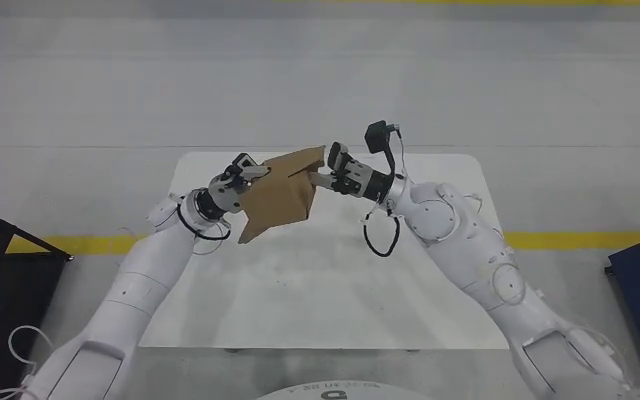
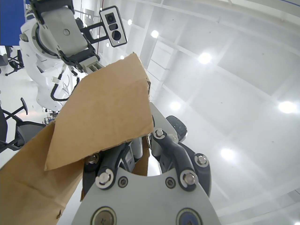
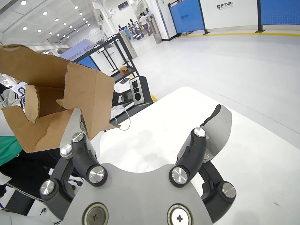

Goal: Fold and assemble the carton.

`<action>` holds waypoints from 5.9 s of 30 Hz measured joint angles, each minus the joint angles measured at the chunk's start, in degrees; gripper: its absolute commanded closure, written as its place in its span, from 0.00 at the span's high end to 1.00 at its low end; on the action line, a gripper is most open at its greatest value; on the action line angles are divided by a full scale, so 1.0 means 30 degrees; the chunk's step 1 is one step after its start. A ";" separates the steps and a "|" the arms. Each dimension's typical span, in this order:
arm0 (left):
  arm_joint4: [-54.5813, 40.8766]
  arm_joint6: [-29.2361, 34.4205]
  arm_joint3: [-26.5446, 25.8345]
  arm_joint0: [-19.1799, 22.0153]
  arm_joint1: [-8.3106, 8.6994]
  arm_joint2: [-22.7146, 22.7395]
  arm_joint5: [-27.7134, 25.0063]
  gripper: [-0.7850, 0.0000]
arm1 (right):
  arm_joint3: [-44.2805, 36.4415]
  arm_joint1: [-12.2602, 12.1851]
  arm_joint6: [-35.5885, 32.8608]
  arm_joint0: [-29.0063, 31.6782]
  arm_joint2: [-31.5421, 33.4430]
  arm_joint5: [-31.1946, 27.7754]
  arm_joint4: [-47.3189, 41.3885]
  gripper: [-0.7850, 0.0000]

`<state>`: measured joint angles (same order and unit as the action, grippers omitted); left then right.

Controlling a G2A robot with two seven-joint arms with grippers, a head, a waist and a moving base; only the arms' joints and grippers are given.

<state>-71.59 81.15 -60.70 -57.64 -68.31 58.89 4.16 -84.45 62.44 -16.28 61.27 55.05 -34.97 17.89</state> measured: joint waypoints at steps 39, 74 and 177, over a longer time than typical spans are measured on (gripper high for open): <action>0.6211 -0.2405 -0.0478 -0.0305 0.0459 0.2249 -0.3754 0.00 | -0.2732 -0.0058 -0.2452 0.1499 0.1267 0.0463 0.1317 1.00; 0.1482 0.0212 -0.1239 -0.1366 0.0054 0.2649 0.0353 0.00 | -0.2098 -0.0241 -0.1490 0.3879 0.3336 -0.3064 -0.0699 1.00; 0.2587 0.2160 -0.1099 -0.2003 -0.0181 0.2769 0.0944 0.00 | -0.3232 0.0956 0.0533 0.3295 0.2375 0.1354 0.3267 1.00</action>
<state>-63.83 87.63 -63.99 -63.65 -68.85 67.20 6.99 -94.14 65.30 -14.68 71.16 62.18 -30.90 27.70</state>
